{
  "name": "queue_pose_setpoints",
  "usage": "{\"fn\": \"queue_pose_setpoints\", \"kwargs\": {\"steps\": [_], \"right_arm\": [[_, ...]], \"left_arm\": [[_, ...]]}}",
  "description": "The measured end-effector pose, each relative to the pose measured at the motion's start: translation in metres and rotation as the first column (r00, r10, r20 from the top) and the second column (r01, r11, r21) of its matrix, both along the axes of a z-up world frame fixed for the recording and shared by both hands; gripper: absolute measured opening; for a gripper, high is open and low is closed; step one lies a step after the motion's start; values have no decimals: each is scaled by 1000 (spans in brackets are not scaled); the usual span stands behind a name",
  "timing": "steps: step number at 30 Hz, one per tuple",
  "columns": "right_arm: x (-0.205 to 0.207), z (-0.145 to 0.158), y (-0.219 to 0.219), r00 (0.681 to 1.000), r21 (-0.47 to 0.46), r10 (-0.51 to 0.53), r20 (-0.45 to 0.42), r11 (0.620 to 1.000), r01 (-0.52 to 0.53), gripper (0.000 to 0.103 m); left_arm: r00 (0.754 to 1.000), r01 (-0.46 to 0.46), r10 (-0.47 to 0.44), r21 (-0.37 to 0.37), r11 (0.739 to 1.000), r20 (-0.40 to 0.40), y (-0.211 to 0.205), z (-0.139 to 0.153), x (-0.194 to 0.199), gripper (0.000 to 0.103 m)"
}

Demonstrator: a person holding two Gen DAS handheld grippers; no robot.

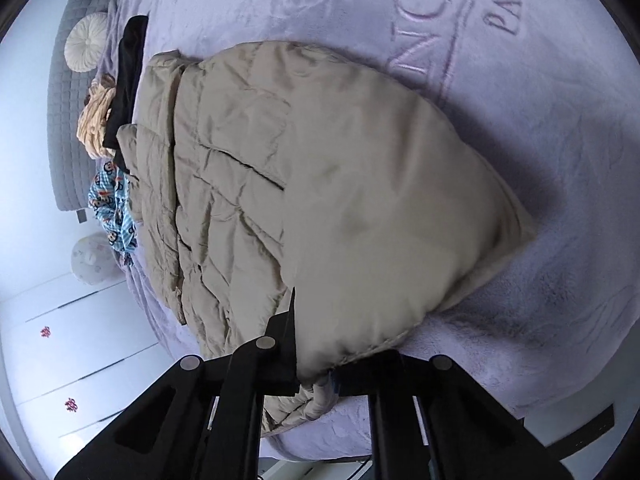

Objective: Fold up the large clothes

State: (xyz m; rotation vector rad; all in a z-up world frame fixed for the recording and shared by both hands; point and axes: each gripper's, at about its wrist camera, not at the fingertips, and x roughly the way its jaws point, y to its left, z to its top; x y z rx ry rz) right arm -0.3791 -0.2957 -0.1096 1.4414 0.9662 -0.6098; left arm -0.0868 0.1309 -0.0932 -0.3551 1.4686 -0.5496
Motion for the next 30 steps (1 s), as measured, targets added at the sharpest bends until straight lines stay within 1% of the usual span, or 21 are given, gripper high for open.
{"fn": "queue_pose_setpoints", "kwargs": {"steps": [4,5,7,9,11,14,15,18,19,21,23,24,28,29,30], "right_arm": [[27,30,-7,996,-70,90,19,994,-88,10],[38,39,-10,992,-97,127,20,987,-124,10],[62,57,-15,975,-169,222,-3,961,-220,10],[93,75,-21,948,-241,317,-29,918,-315,10],[123,89,-29,919,-302,392,-46,871,-387,10],[173,108,-46,867,-383,494,-68,789,-480,10],[195,113,-54,846,-408,527,-83,756,-512,10],[250,121,-68,792,-462,598,-123,672,-579,10],[271,121,-74,774,-478,617,-145,641,-600,10],[305,117,-82,756,-498,629,-179,605,-621,10],[333,110,-93,759,-507,620,-198,598,-621,10],[346,104,-99,766,-503,611,-199,607,-615,10],[374,70,-120,806,-454,561,-188,678,-577,10],[380,59,-124,813,-441,549,-191,693,-571,10],[384,50,-126,816,-433,544,-196,698,-570,10]], "left_arm": [[996,5,-5,-5,1000,92,-13,29,24,14],[993,-2,2,-6,1000,114,-16,36,31,14],[985,-22,22,0,1000,170,-23,53,49,14],[973,-30,26,16,999,227,-34,68,65,14],[958,-34,18,49,998,287,-50,81,85,14],[932,-57,23,85,995,362,-74,95,113,14],[922,-75,30,103,992,387,-85,99,126,14],[899,-118,37,159,980,437,-108,100,161,14],[895,-131,42,171,976,444,-114,100,172,14],[892,-154,54,188,970,449,-124,96,196,14],[896,-160,56,202,966,441,-130,87,219,14],[900,-156,49,215,964,434,-134,79,232,14],[923,-121,0,290,949,384,-155,35,270,14],[929,-113,-8,302,947,371,-159,25,274,14],[935,-103,-16,314,944,355,-163,12,282,14]]}}
